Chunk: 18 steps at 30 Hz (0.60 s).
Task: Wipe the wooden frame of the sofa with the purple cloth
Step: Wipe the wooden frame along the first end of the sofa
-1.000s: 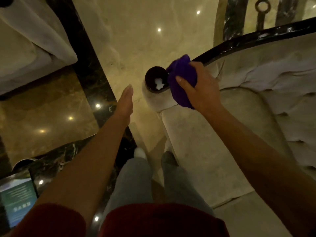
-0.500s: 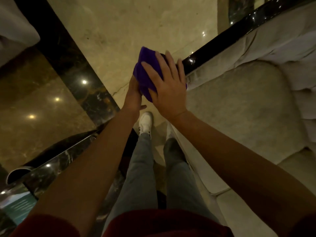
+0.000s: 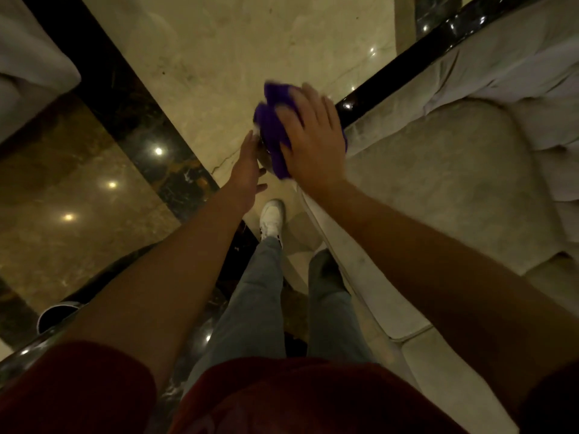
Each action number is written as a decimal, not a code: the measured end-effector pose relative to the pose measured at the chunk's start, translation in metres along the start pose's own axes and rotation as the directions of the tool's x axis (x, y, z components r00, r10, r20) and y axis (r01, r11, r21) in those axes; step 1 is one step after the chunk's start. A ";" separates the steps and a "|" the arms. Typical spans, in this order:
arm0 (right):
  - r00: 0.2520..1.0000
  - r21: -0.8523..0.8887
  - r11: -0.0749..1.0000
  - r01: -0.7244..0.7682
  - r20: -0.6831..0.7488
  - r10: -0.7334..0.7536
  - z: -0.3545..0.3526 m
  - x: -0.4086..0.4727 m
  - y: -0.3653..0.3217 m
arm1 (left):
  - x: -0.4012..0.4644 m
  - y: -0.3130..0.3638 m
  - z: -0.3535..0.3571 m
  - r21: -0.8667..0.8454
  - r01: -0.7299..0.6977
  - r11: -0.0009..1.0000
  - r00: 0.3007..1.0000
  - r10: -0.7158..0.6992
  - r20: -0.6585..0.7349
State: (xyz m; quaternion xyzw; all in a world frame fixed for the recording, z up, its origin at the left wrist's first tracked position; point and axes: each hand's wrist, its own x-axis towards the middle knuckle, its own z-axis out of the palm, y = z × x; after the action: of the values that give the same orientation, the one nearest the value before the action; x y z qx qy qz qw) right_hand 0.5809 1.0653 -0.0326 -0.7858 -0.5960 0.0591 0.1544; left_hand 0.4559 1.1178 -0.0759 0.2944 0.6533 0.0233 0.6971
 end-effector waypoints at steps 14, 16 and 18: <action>0.991 -0.032 0.997 0.073 0.119 -0.069 -0.007 -0.006 0.002 | 0.002 -0.005 0.004 -0.030 -0.011 0.999 1.000 0.011 -0.009; 0.995 -0.038 0.999 -0.015 0.095 0.019 -0.001 0.031 0.006 | 0.002 -0.003 0.006 -0.025 -0.010 1.000 0.999 0.010 -0.035; 0.985 -0.051 0.986 -0.160 0.061 0.163 -0.001 0.054 0.003 | 0.003 0.001 0.005 -0.015 -0.003 1.000 0.998 0.002 -0.060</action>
State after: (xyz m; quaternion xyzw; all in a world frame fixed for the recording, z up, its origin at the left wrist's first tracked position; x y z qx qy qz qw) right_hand 0.5986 1.1159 -0.0278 -0.8324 -0.5363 0.0834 0.1115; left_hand 0.4614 1.1172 -0.0781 0.2891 0.6736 0.0379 0.6792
